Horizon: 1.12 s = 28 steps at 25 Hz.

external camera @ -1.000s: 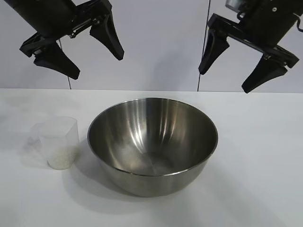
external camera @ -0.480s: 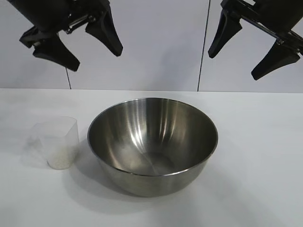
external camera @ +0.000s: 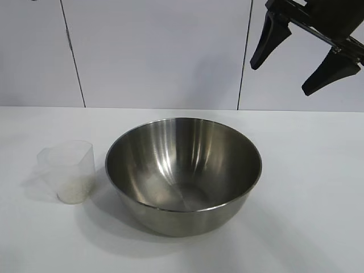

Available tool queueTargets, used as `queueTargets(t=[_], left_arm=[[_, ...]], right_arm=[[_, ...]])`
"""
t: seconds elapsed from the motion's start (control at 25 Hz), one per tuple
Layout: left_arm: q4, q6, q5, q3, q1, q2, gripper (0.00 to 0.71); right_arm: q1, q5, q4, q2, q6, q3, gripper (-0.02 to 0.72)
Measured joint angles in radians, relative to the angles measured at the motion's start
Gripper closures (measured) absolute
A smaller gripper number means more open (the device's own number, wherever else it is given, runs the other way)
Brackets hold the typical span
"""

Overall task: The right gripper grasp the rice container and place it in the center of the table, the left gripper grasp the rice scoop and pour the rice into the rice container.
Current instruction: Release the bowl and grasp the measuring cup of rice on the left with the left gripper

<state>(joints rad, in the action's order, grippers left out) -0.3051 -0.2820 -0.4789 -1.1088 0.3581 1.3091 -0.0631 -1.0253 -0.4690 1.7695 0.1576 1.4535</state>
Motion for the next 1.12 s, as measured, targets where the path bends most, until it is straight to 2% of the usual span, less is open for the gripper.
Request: queueTargets(t=[0.24,0.36,0.48,0.72,0.8,1.0,1.12], left_arm=[[0.000,0.006,0.356,0.355,0.000,-0.152,0.025],[-0.001,0.007,0.588,0.531,0.000,-0.206,0.042],[-0.001,0.006,0.824,0.649,0.000,-0.218,0.051],[-0.001,0.000,1.039,0.738,0.000,-0.216,0.053],[0.004,0.000,1.141,0.776,0.000,-0.202,0.056],[0.042,0.010,1.503,0.919,0.000,-0.109,0.083],[0.045,0.053,1.603,0.985,0.000,-0.027,0.088]], right_arm=[[0.000,0.001,0.000,0.000,0.000,0.000,0.042],[0.000,0.001,0.000,0.000,0.000,0.000,0.042],[0.000,0.002,0.000,0.000,0.000,0.000,0.042],[0.000,0.003,0.000,0.000,0.000,0.000,0.042],[0.000,0.003,0.000,0.000,0.000,0.000,0.042],[0.000,0.003,0.000,0.000,0.000,0.000,0.043],[0.000,0.003,0.000,0.000,0.000,0.000,0.043]])
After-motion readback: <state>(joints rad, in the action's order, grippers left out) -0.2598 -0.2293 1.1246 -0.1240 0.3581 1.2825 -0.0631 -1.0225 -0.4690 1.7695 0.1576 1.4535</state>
